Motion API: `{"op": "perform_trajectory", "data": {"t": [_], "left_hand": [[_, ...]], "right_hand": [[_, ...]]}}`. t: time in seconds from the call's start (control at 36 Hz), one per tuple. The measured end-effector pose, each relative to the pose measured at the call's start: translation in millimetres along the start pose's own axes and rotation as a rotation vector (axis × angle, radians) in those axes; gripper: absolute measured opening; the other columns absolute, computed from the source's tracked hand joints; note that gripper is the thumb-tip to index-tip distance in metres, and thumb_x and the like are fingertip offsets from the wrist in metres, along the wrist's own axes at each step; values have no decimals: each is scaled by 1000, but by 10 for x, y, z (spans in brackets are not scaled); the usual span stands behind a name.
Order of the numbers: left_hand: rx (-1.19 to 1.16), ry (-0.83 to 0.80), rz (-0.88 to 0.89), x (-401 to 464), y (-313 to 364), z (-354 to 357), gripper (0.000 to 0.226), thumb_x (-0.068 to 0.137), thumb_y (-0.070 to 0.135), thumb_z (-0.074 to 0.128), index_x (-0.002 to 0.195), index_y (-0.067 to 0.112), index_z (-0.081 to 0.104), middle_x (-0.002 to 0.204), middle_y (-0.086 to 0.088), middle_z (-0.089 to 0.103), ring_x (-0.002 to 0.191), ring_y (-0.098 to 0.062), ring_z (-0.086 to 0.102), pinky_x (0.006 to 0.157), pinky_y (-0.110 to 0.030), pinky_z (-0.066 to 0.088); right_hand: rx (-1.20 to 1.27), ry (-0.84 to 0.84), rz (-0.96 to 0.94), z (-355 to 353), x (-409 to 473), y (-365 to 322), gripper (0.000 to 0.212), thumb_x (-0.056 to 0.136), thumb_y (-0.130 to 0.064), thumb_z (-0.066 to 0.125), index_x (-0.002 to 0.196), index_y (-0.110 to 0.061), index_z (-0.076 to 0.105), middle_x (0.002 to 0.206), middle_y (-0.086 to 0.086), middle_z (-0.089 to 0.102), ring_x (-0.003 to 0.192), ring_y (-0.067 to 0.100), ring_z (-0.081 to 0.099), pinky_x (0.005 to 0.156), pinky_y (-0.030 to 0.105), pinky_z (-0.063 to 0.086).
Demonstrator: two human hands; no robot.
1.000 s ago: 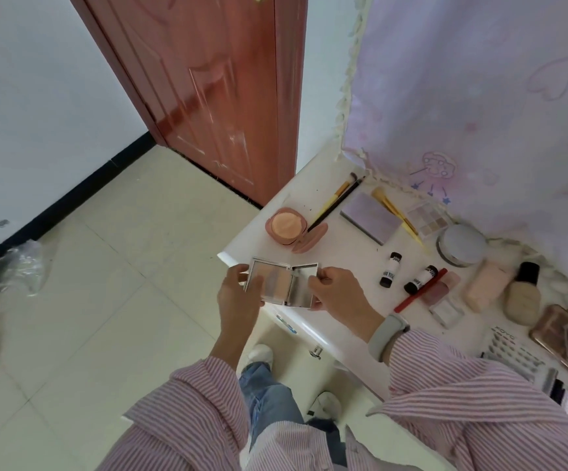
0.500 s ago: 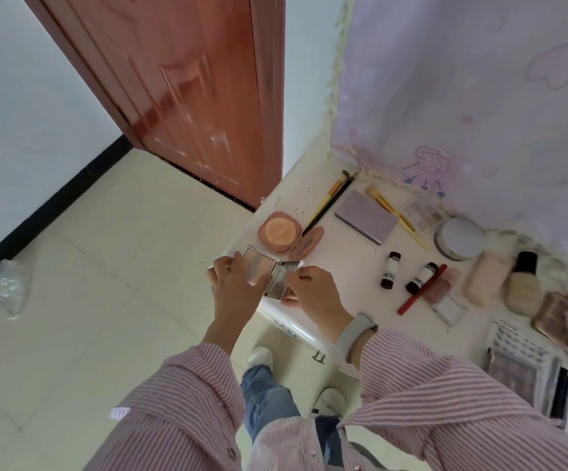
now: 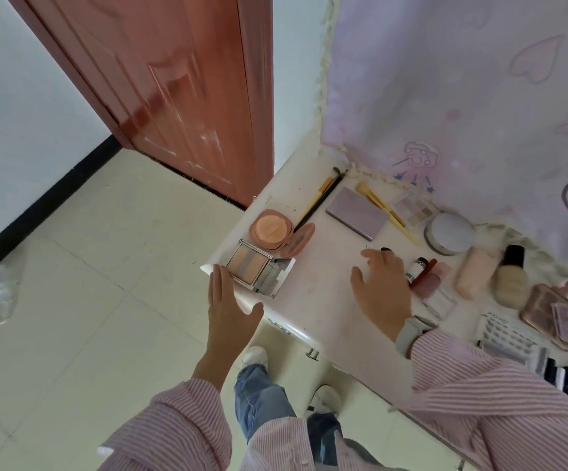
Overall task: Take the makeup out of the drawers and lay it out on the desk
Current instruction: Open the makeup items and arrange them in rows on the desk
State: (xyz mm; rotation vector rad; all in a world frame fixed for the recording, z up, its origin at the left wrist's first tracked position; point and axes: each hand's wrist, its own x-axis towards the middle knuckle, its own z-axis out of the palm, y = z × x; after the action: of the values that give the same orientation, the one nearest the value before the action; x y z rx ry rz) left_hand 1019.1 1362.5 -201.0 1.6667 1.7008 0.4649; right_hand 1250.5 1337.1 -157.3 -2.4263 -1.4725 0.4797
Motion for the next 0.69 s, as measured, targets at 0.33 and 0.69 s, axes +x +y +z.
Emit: {"op": "perform_trajectory", "data": {"t": [0.33,0.69], "left_hand": [[62,37,-21,67,80,60,95,82,27,70,148,4,6,157,-8,3,145,-22,0,115,-33,9],[-127,215,102,-646,206,330,30,82,9,67,111,9,57,107,-3,53,97,-23,54,80,-44,52]], "right_hand": [[-496,-112,31,72,114,150,40,92,-25,38,131,-16,40,114,12,50,105,30,45,86,39,36],[568,-461,87,-156,-188,163,11,90,-21,57,96,-12,57,77,-2,64,62,8,53,57,13,41]]}}
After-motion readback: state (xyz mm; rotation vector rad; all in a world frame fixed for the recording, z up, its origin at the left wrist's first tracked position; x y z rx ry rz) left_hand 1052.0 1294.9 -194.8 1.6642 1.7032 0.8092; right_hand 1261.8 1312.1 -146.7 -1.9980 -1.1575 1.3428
